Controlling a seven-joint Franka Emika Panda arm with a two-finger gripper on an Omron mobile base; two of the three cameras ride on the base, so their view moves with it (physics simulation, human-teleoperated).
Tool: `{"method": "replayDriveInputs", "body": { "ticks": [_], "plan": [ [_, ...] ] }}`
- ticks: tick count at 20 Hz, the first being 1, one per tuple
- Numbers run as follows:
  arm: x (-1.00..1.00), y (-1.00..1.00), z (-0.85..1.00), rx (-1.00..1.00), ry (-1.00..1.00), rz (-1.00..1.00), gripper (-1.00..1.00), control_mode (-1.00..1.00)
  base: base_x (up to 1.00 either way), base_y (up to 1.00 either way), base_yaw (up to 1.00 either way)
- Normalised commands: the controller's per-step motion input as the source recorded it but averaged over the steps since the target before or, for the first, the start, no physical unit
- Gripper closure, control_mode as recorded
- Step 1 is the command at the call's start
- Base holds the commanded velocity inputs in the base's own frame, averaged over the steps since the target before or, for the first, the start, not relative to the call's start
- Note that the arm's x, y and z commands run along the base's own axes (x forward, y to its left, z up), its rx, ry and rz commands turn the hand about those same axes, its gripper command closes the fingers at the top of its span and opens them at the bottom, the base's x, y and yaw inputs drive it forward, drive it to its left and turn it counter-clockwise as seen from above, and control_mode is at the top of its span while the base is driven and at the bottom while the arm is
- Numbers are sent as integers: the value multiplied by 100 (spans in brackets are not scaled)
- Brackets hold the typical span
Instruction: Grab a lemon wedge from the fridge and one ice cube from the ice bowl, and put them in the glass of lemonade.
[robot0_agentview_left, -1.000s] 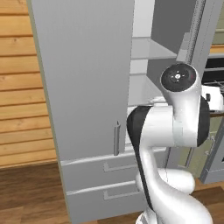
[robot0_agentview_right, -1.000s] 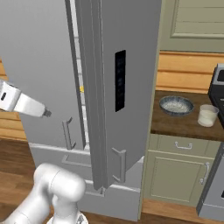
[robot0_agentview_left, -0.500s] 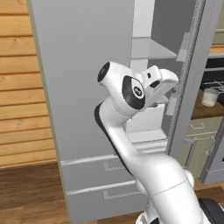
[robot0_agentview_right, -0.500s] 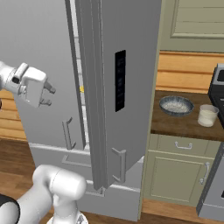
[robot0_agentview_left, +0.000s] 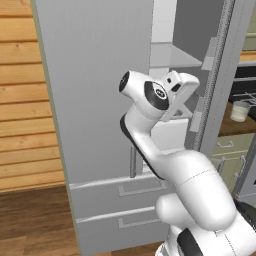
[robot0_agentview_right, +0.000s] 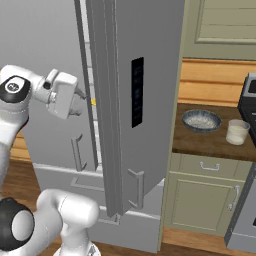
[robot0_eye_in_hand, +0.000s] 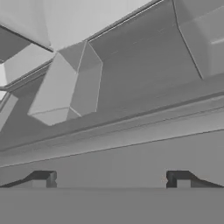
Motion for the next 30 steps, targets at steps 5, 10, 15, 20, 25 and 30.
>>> {"method": "replayDriveInputs", "body": {
  "ticks": [5, 10, 15, 20, 25, 30],
  "plan": [
    [48, -10, 0, -1, 17, 2, -100, -100, 0, 0, 0],
    [0, -65, 0, 0, 1, 0, -100, -100, 0, 0, 0],
    [-16, -73, 0, 0, 0, 0, -100, -100, 0, 0, 0],
    [-25, -73, 0, 0, 0, 0, -100, -100, 0, 0, 0],
    [-21, -78, 0, 0, 0, 0, -100, -100, 0, 0, 0],
    [-4, -83, 0, 0, 0, 0, -100, -100, 0, 0, 0]
  ]
}}
